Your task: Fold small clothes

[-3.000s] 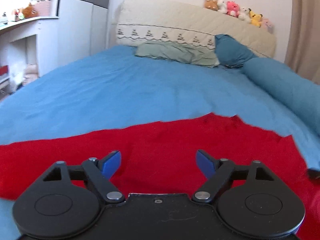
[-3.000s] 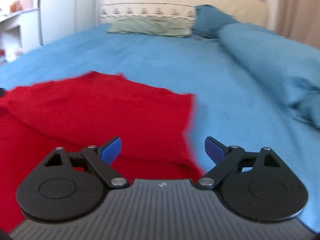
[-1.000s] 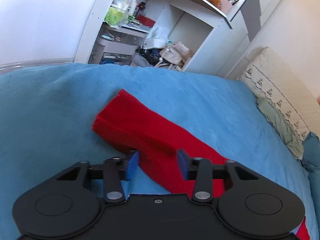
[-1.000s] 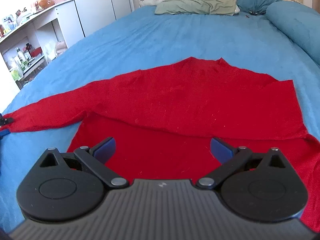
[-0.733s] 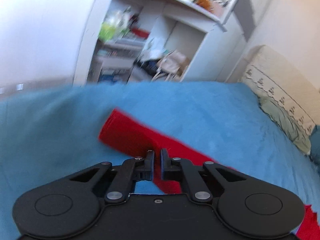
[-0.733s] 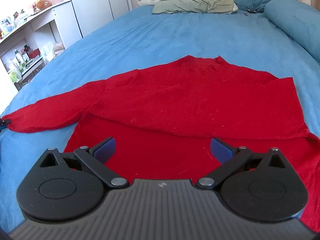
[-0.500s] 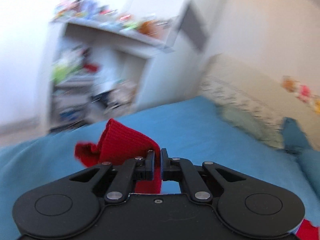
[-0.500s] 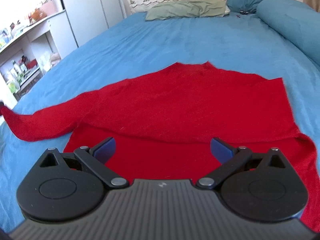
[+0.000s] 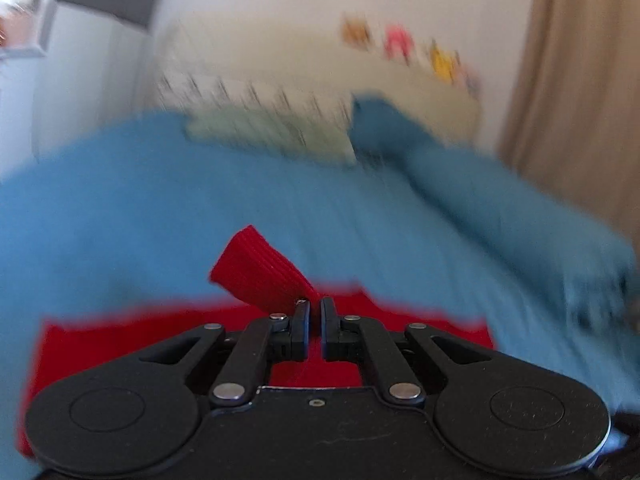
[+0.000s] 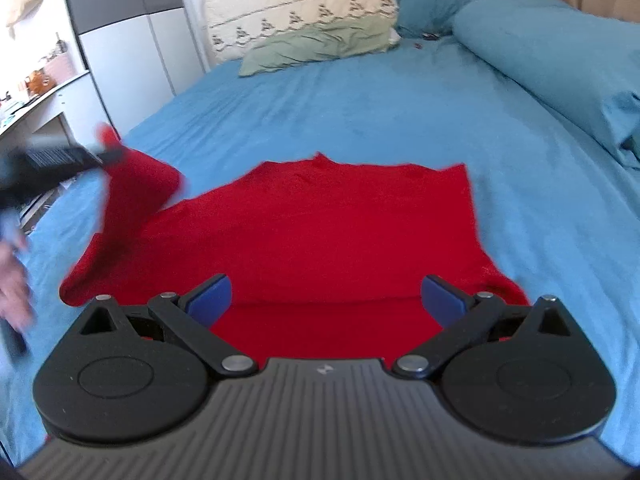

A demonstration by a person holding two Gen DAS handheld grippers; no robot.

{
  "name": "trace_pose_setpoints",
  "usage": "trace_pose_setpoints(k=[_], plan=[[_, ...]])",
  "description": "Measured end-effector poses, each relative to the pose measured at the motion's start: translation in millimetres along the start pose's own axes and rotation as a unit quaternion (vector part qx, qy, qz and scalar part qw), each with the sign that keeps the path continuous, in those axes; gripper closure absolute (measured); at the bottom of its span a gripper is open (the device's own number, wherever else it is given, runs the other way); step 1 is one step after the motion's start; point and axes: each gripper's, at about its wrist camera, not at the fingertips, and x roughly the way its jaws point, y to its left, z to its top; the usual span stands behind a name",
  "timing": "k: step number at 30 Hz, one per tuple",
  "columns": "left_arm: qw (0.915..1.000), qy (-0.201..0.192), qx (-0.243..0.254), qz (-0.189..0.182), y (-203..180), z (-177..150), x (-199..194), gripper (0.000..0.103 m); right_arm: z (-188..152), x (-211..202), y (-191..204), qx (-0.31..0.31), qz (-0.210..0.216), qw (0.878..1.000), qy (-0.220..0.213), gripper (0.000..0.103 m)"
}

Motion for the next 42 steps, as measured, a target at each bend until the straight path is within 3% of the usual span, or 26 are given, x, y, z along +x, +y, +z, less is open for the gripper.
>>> trace_pose_setpoints(k=[6, 8, 9, 11, 13, 18, 25, 31, 33, 34, 39, 42], plan=[[0.9957, 0.090, 0.021, 0.005, -14.7, -61.0, 47.5, 0.098, -7.9, 7.3, -16.6, 0.000, 0.002, 1.000, 0.017, 0.000], [0.9951, 0.095, 0.028, 0.005, -12.1, -64.5, 47.5, 0.090, -9.3, 9.8, -16.4, -0.008, 0.002, 1.000, 0.018, 0.000], [0.9950, 0.094, 0.034, 0.003, -12.2, -62.3, 44.1, 0.082, -8.7, 11.2, -15.7, -0.010, 0.003, 1.000, 0.018, 0.000], [0.9950, 0.084, 0.054, 0.006, -11.5, -53.9, 32.8, 0.023, -5.7, 12.6, -12.6, -0.017, 0.005, 1.000, 0.017, 0.000], [0.9949, 0.057, 0.080, 0.022, -9.8, -47.6, 15.1, 0.005, 0.7, 12.8, -4.9, -0.029, 0.008, 0.999, 0.011, 0.000], [0.9949, 0.040, 0.081, 0.044, 30.7, -36.7, -29.3, 0.004, 27.1, 22.3, 28.5, -0.079, 0.023, 0.996, 0.018, 0.000], [0.9912, 0.061, 0.051, 0.106, 100.2, -49.9, -38.2, 0.004, 36.8, 86.7, 110.6, -0.171, 0.039, 0.982, 0.072, 0.000], [0.9883, 0.087, 0.031, 0.121, 126.5, -66.6, -35.8, 0.004, 28.1, 150.0, 161.0, -0.225, 0.010, 0.967, 0.116, 0.032], [0.9874, 0.094, 0.027, 0.124, 134.5, -71.6, -35.3, 0.005, 26.3, 162.7, 164.5, -0.226, -0.003, 0.966, 0.125, 0.056], [0.9870, 0.095, 0.028, 0.127, 136.0, -72.8, -33.2, 0.005, 28.1, 165.7, 164.9, -0.225, -0.009, 0.966, 0.127, 0.075], [0.9873, 0.094, 0.025, 0.125, 142.2, -76.4, -27.3, 0.005, 59.3, 146.0, 148.0, -0.196, -0.021, 0.979, 0.055, 0.078], [0.9882, 0.088, 0.022, 0.124, 141.8, -76.9, -25.9, 0.006, 84.2, 129.4, 125.8, -0.179, -0.052, 0.982, 0.007, 0.078]])
